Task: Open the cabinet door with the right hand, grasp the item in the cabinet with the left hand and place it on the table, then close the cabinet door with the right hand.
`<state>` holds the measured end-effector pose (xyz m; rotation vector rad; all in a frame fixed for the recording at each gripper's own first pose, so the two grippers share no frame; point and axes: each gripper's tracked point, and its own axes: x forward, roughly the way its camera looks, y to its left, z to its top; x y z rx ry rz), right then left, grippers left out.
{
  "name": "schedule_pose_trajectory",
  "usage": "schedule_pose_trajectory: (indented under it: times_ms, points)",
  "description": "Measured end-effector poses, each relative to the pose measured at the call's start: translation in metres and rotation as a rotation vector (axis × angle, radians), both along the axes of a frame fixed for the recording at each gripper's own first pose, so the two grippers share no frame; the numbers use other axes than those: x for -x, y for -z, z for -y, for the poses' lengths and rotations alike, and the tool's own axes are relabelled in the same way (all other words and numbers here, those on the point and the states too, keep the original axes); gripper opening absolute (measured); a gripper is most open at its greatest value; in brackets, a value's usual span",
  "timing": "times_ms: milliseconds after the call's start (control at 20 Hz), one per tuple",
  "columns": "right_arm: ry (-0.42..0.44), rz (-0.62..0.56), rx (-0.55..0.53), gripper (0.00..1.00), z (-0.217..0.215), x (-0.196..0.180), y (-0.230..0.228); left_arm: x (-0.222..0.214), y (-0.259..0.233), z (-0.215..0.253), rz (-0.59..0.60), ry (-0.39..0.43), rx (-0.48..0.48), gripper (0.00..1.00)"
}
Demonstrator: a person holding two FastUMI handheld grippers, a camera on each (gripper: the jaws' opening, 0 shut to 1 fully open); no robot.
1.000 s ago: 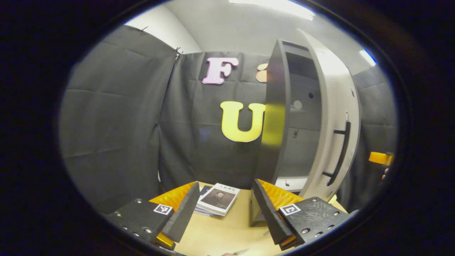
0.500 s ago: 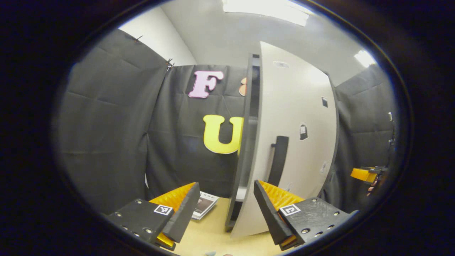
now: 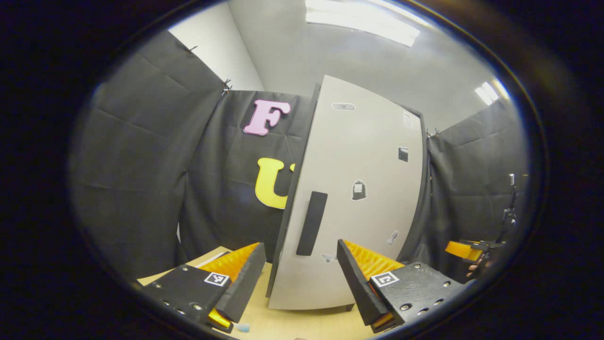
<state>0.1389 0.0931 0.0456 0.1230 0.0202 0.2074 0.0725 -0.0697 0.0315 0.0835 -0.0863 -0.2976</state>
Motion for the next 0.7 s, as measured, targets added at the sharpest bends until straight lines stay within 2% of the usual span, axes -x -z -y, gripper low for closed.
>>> schedule_pose_trajectory:
  times_ms: [150,200,300,450,500,700]
  points:
    - [0.021,0.007,-0.003,0.97,0.009,-0.001,0.002,0.006,-0.004,0.001,0.011,-0.003,-0.020,0.93]
    - [0.018,0.000,-0.004,0.97,0.010,-0.002,0.004,0.006,-0.003,0.000,0.013,-0.009,-0.027,0.90]
    - [0.009,-0.011,-0.004,0.96,0.009,-0.002,0.008,0.005,-0.001,-0.004,0.013,-0.021,-0.024,0.90]
    - [0.008,-0.023,-0.008,0.97,0.008,-0.002,0.013,0.006,0.005,-0.003,0.004,-0.019,-0.019,0.93]
    - [0.004,-0.024,-0.012,0.97,0.005,-0.003,0.013,0.006,0.006,-0.004,0.001,-0.018,-0.032,0.91]
    - [0.005,-0.031,-0.012,0.96,-0.006,-0.007,0.017,0.000,0.011,-0.018,-0.003,-0.046,-0.087,0.93]
